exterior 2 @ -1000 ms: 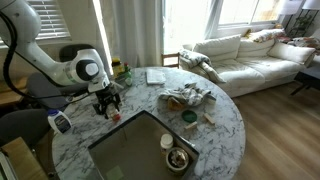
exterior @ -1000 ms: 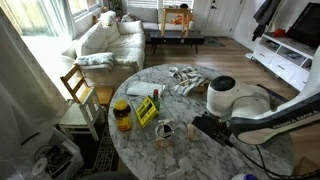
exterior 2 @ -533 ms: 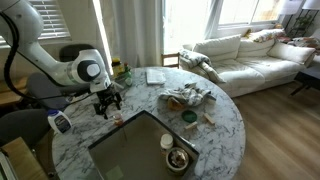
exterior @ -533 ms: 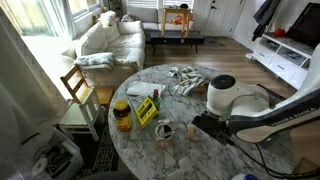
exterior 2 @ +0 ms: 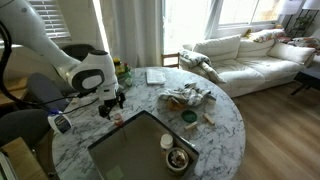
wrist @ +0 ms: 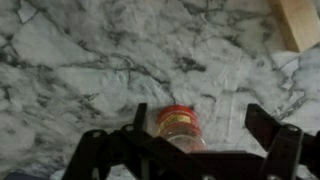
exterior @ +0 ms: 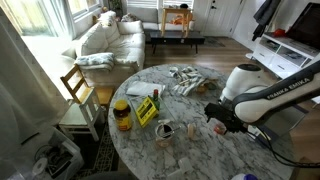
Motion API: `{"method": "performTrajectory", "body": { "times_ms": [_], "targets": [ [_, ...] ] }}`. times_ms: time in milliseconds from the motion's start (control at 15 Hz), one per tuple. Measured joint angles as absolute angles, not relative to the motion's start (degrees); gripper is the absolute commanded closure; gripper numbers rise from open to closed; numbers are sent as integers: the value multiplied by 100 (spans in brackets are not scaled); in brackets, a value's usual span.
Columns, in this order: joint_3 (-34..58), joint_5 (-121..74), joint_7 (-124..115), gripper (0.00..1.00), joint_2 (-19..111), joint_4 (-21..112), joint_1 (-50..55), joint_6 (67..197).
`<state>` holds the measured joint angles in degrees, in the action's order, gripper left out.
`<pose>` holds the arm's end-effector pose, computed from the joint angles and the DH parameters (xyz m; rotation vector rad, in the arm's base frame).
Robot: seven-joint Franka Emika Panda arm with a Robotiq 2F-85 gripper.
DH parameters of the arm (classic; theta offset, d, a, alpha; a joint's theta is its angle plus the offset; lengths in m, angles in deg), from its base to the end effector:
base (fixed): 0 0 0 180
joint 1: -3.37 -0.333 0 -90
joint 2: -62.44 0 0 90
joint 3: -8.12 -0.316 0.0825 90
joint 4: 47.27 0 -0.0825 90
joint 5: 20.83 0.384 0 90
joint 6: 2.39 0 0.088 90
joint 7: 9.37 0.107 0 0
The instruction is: Turn the container with an orange lid on the over
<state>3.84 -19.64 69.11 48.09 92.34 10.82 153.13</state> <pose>0.4912 -0.0267 0.2057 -2.3263 2.0535 -0.0082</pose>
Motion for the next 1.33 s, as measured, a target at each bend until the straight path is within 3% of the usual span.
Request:
{"method": "performTrajectory", "body": {
  "times_ms": [267,733,1067,1333],
  "targets": [
    [-325,-267,5124,0,4794,9225,1950,15293],
    [517,751,4053,2,4758,9180,1633,14845],
    [703,1213,3781,48,4691,9054,1555,14412],
    [796,1544,3557,76,4624,8935,1515,14035]
  ]
}}
